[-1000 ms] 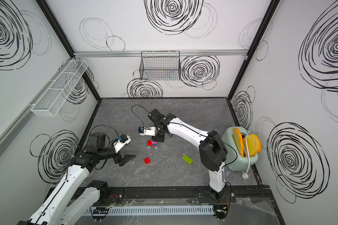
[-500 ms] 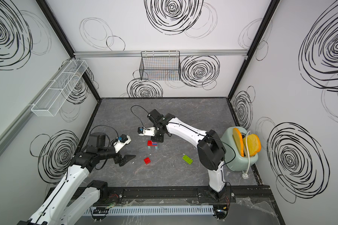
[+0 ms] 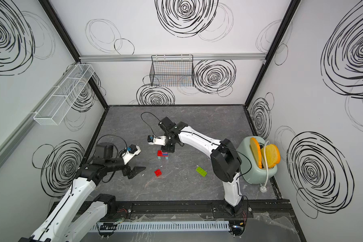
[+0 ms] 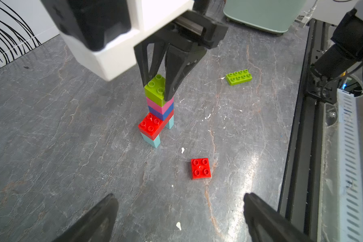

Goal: Assemble a giraffe with lego
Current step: Assemble the lego brick with the lego brick, then pick up the lego brick from the center of the board.

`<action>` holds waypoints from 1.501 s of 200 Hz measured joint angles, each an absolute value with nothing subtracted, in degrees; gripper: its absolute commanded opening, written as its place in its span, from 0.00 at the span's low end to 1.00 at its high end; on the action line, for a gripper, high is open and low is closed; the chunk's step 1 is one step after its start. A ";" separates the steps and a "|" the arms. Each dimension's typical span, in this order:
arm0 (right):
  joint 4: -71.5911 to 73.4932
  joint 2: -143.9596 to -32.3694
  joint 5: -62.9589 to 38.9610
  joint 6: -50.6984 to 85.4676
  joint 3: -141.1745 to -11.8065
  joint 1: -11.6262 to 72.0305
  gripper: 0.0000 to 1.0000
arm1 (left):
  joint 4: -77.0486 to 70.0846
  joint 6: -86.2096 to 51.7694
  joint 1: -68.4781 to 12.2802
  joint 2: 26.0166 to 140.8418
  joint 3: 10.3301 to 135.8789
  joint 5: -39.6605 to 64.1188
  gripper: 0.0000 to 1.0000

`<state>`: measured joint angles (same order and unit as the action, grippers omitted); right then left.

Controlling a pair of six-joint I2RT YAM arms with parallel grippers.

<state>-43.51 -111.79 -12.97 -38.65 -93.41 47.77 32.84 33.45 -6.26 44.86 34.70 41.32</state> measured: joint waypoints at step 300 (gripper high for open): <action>-32.97 -67.57 -2.04 -27.44 -42.63 37.26 0.99 | 32.58 33.39 -7.99 45.58 34.61 40.86 0.98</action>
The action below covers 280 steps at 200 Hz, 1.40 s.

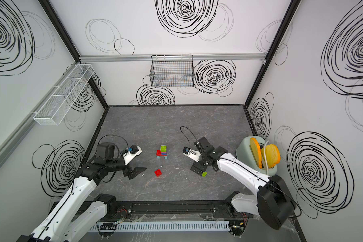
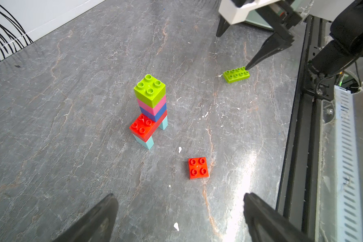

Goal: Assemble a giraffe with lego
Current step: Pick up the lego brick from the center of the board.

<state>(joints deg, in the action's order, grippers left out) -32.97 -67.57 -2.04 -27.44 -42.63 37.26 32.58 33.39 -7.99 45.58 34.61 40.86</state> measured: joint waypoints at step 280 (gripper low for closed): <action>-25.52 -73.52 2.92 -28.91 -32.71 36.84 0.71 | 32.42 33.39 -9.28 45.25 34.59 40.60 0.98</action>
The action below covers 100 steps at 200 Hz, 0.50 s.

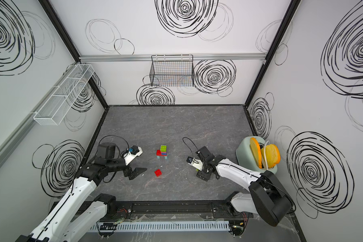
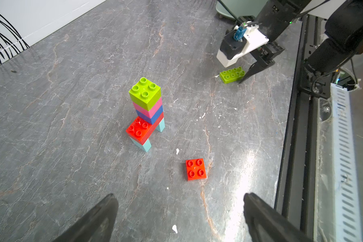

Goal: Assemble a giraffe with lego
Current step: Pick up the lego brick from the center of the board.

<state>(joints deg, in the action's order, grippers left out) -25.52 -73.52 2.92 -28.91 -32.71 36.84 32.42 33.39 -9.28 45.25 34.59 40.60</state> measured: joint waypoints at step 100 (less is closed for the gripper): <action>-24.34 -74.70 0.56 -28.71 -32.73 36.56 0.35 | 32.45 33.21 -9.61 44.88 34.59 40.10 0.98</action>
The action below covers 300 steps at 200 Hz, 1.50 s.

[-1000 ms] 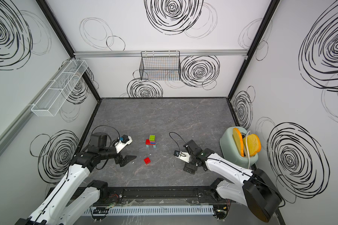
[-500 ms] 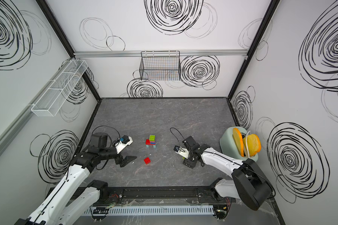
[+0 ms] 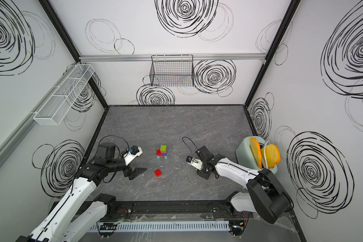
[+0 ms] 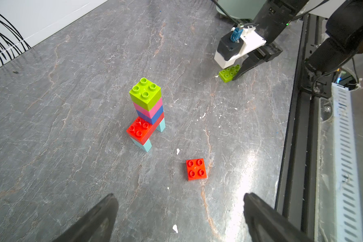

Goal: Assemble a giraffe with lego
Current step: Pick up the lego brick from the center of the board, then assemble the lego brick with the lego brick.

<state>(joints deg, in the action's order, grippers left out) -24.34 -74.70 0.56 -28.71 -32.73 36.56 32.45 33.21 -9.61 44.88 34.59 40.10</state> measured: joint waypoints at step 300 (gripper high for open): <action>-25.56 -79.35 -10.72 -27.59 -60.16 50.63 0.11 | 27.35 -4.86 -19.46 77.58 53.76 54.00 0.87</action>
